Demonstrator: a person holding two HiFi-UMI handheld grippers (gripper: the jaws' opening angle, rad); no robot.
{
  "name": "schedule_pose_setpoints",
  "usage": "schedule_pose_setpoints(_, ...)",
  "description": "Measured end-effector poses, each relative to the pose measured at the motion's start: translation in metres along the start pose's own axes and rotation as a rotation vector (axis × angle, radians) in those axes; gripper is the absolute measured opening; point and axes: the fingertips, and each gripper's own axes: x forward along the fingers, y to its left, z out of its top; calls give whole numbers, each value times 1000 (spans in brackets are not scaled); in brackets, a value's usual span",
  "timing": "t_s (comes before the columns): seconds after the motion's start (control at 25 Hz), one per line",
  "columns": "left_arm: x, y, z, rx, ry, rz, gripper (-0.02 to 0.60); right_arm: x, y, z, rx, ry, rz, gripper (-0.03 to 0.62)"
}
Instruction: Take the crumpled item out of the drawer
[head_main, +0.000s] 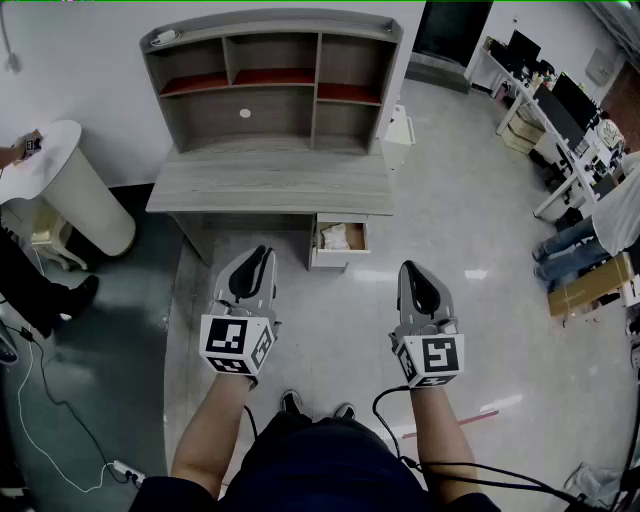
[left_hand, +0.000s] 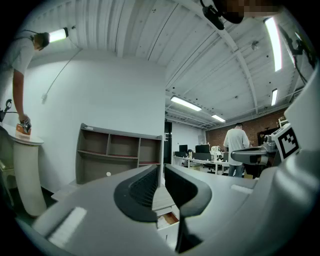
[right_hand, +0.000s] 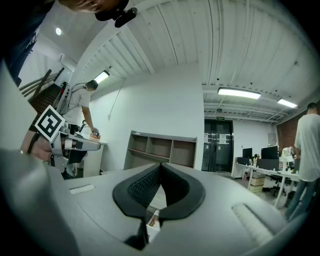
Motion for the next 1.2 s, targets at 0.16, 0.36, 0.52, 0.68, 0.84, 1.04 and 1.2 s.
schedule_pose_setpoints(0.16, 2, 20, -2, 16, 5, -18, 48, 13, 12, -2, -4, 6, -28, 6)
schedule_pose_setpoints(0.36, 3, 39, -3, 23, 9, -50, 48, 23, 23, 1, 9, 2, -63, 6)
schedule_pose_setpoints(0.52, 4, 50, -7, 10, 15, -74, 48, 28, 31, -2, 13, 23, -76, 6)
schedule_pose_setpoints(0.68, 9, 56, -11, -7, 15, -81, 48, 34, 33, -5, 11, 45, -80, 7)
schedule_pose_setpoints(0.84, 16, 61, -17, -17, 25, -78, 48, 45, 30, -11, 26, 56, -70, 6)
schedule_pose_setpoints(1.04, 28, 61, -27, 2, 51, -72, 48, 65, 21, -26, 61, 52, -54, 7)
schedule_pose_setpoints(1.2, 46, 65, -30, 34, 74, -50, 48, 93, 13, -35, 88, 43, -23, 6)
